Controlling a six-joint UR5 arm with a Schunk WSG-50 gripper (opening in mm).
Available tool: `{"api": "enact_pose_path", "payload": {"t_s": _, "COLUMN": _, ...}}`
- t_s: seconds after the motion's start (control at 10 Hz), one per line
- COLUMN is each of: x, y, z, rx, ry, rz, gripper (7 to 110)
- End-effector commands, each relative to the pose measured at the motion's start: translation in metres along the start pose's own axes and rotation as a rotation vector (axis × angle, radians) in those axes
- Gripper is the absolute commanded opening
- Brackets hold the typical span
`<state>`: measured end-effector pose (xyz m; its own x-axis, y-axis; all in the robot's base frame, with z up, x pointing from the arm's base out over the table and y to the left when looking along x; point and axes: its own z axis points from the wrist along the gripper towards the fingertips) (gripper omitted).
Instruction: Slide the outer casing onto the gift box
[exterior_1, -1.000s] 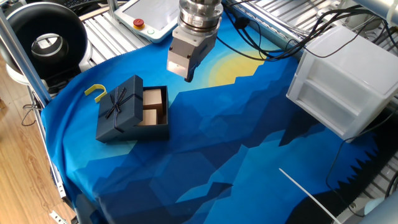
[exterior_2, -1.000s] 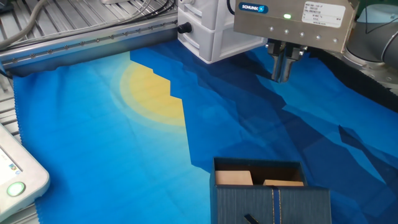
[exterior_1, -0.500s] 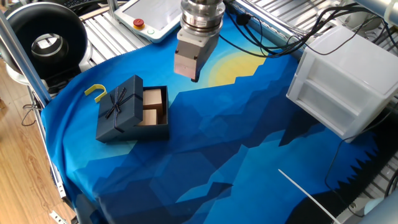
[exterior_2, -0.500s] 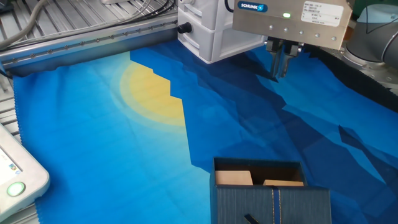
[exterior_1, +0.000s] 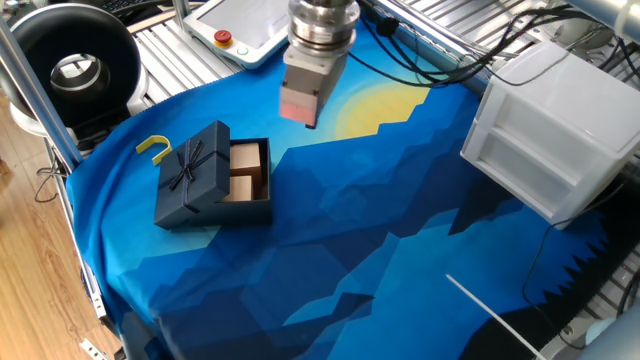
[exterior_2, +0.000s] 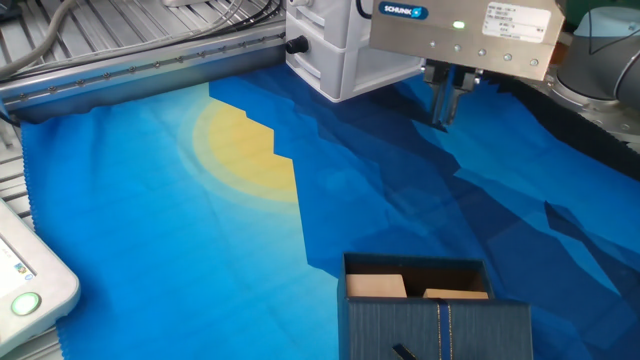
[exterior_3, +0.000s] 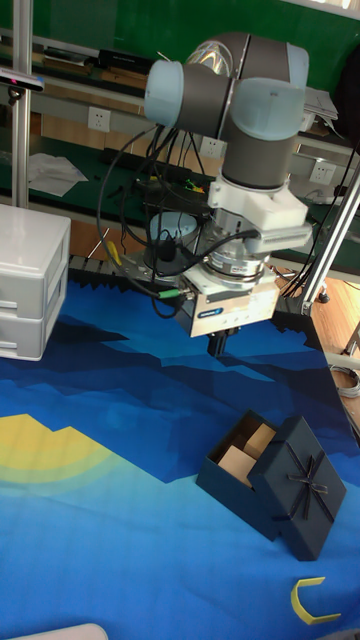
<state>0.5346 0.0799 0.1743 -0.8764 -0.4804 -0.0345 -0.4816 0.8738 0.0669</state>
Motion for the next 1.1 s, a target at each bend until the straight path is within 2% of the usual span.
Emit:
{"api": "enact_pose_path", "payload": {"t_s": 0.0, "x": -0.061, "y": 0.02, "z": -0.011, "rx": -0.042, "ry": -0.009, "rz": 0.015, "gripper": 7}}
{"api": "enact_pose_path", "payload": {"t_s": 0.1, "x": -0.084, "y": 0.025, "z": -0.012, "rx": -0.064, "ry": -0.023, "rz": -0.006, "gripper": 7}}
{"api": "enact_pose_path", "payload": {"t_s": 0.2, "x": -0.112, "y": 0.027, "z": -0.005, "rx": -0.077, "ry": -0.061, "rz": -0.044, "gripper": 7}}
{"api": "enact_pose_path", "payload": {"t_s": 0.3, "x": -0.13, "y": 0.034, "z": 0.008, "rx": -0.137, "ry": -0.125, "rz": -0.08, "gripper": 7}}
{"api": "enact_pose_path", "payload": {"t_s": 0.4, "x": -0.133, "y": 0.032, "z": 0.019, "rx": -0.14, "ry": -0.14, "rz": -0.129, "gripper": 7}}
{"api": "enact_pose_path", "payload": {"t_s": 0.5, "x": -0.132, "y": 0.03, "z": 0.029, "rx": -0.114, "ry": -0.137, "rz": -0.155, "gripper": 7}}
{"api": "enact_pose_path", "payload": {"t_s": 0.6, "x": -0.138, "y": 0.03, "z": 0.041, "rx": -0.074, "ry": -0.172, "rz": -0.186, "gripper": 7}}
{"api": "enact_pose_path", "payload": {"t_s": 0.7, "x": -0.142, "y": 0.037, "z": 0.047, "rx": -0.076, "ry": -0.199, "rz": -0.186, "gripper": 7}}
{"api": "enact_pose_path", "payload": {"t_s": 0.8, "x": -0.139, "y": 0.036, "z": 0.045, "rx": -0.062, "ry": -0.186, "rz": -0.166, "gripper": 7}}
{"api": "enact_pose_path", "payload": {"t_s": 1.0, "x": -0.136, "y": 0.035, "z": 0.032, "rx": -0.077, "ry": -0.166, "rz": -0.151, "gripper": 7}}
